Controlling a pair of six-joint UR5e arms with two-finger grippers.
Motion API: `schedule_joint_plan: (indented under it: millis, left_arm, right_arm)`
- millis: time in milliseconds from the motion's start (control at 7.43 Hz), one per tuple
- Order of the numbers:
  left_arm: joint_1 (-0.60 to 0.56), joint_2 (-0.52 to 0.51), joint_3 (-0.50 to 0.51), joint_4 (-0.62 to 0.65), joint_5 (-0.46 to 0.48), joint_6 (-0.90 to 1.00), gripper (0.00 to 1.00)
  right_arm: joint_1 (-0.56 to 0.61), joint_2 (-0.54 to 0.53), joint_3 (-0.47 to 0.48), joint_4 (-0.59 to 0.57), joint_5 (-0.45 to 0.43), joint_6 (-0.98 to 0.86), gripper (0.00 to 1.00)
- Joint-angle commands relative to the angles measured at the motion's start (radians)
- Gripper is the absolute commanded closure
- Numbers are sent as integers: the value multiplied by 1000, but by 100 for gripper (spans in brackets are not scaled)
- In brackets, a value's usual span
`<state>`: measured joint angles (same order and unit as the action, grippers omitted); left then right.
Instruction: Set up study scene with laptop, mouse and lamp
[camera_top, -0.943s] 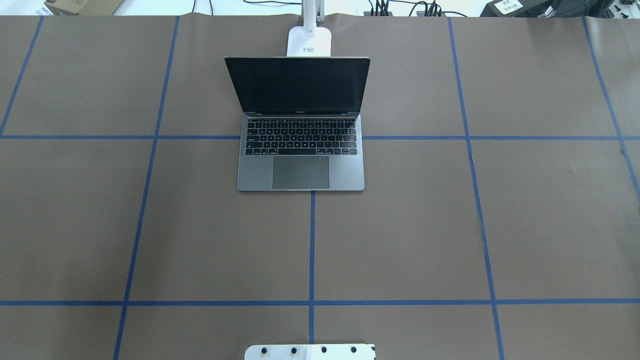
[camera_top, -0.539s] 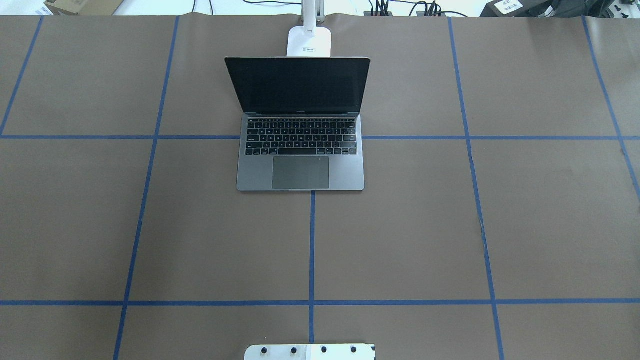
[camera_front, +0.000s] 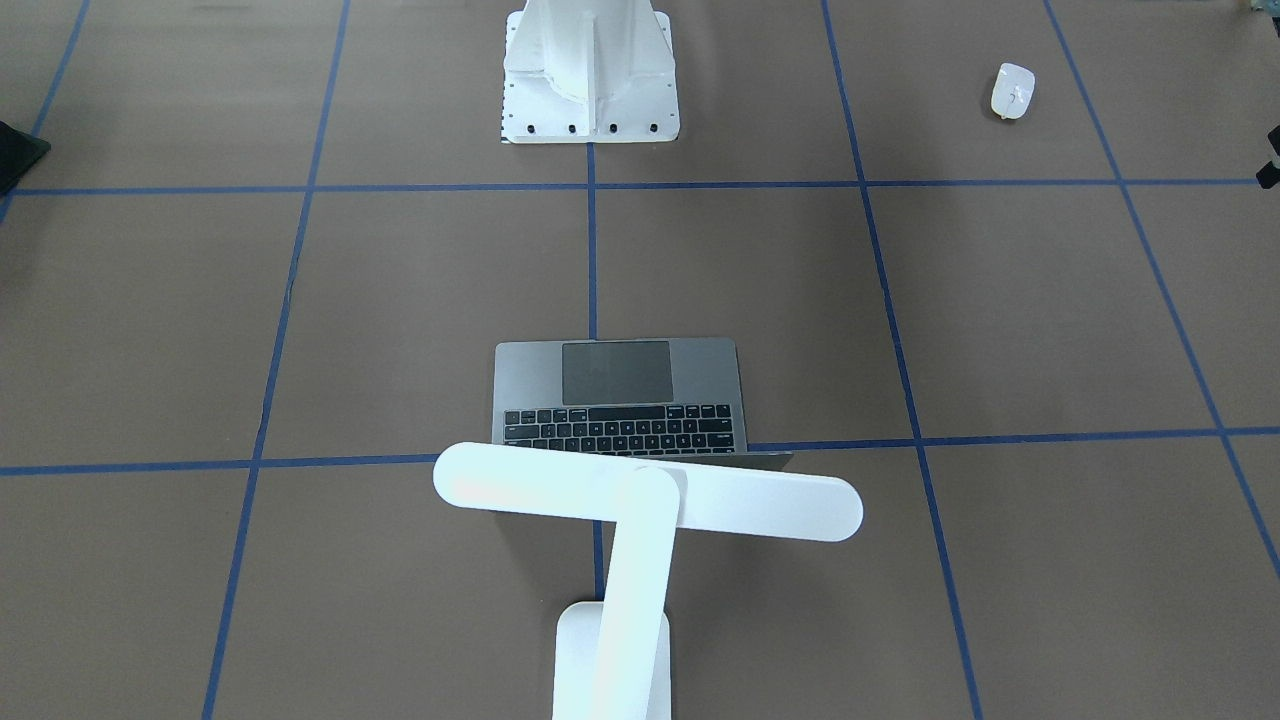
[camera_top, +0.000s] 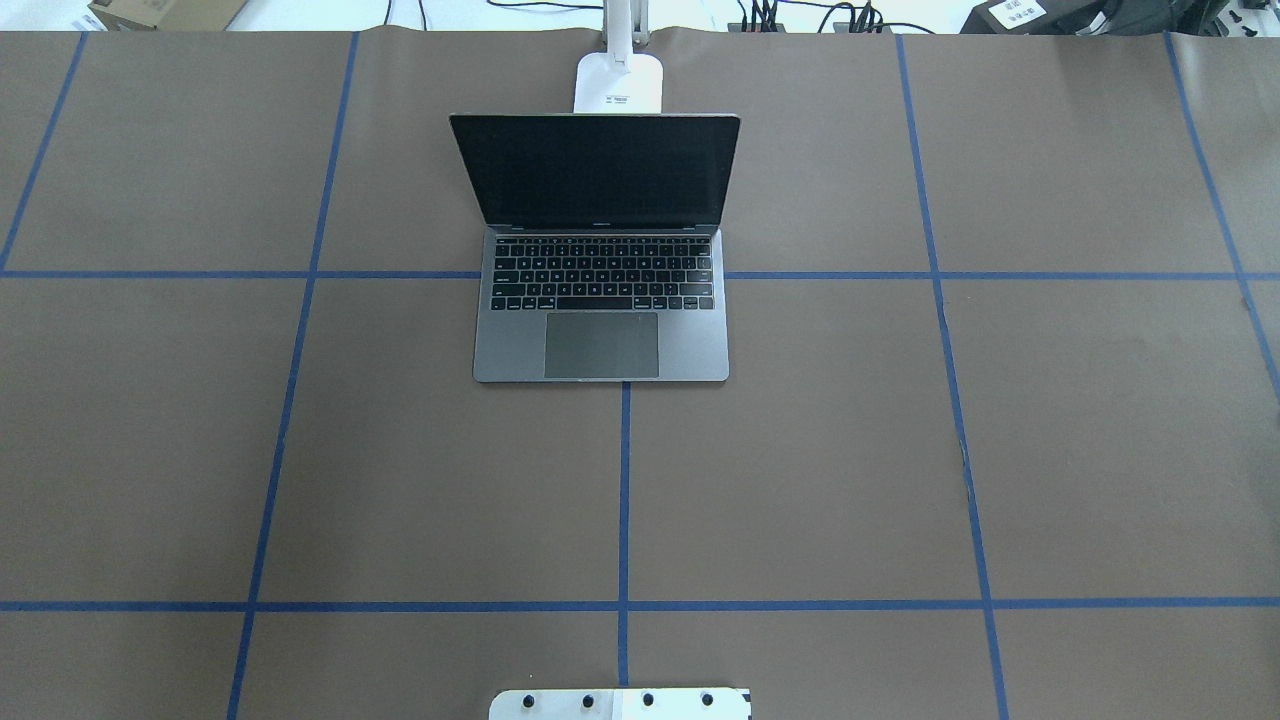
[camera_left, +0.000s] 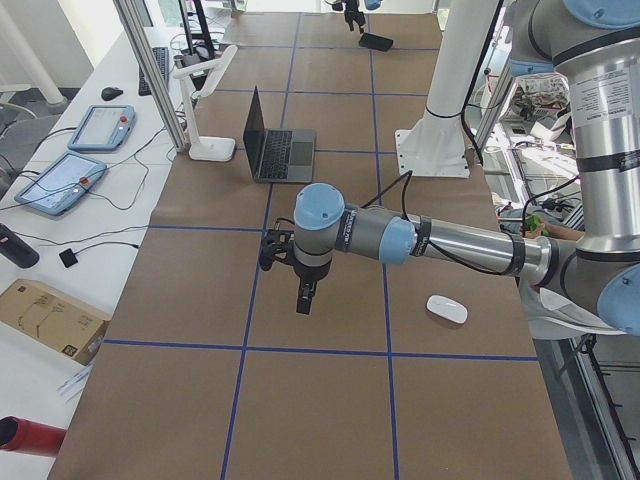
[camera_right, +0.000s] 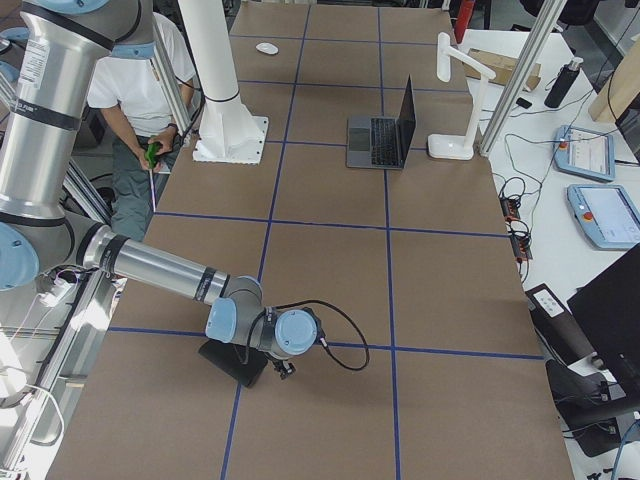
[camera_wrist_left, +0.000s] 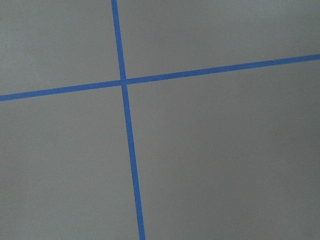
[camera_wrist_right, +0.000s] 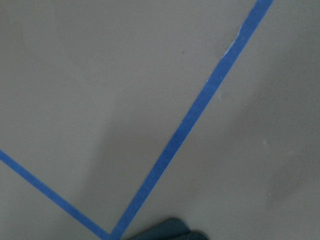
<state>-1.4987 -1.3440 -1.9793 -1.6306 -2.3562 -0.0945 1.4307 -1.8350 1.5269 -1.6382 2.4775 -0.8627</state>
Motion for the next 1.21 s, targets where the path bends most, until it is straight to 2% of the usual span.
schedule_joint_plan:
  millis: [0, 135, 404, 808, 1077]
  left_arm:
    - [0, 0, -6, -2, 0, -16, 0]
    - [0, 0, -9, -2, 0, -17, 0]
    - [0, 3, -23, -2, 0, -39, 0]
    - [2, 2, -41, -2, 2, -54, 0]
    - [2, 3, -55, -2, 2, -65, 0]
  right_arm:
    - [60, 75, -2, -266, -66, -190, 2]
    - [71, 126, -8, -390, -66, -217, 2]
    - [76, 135, -27, -488, -54, -289, 3]
    - [74, 143, -167, -514, 1, -358, 4]
    - [74, 157, -198, -557, 45, -360, 7]
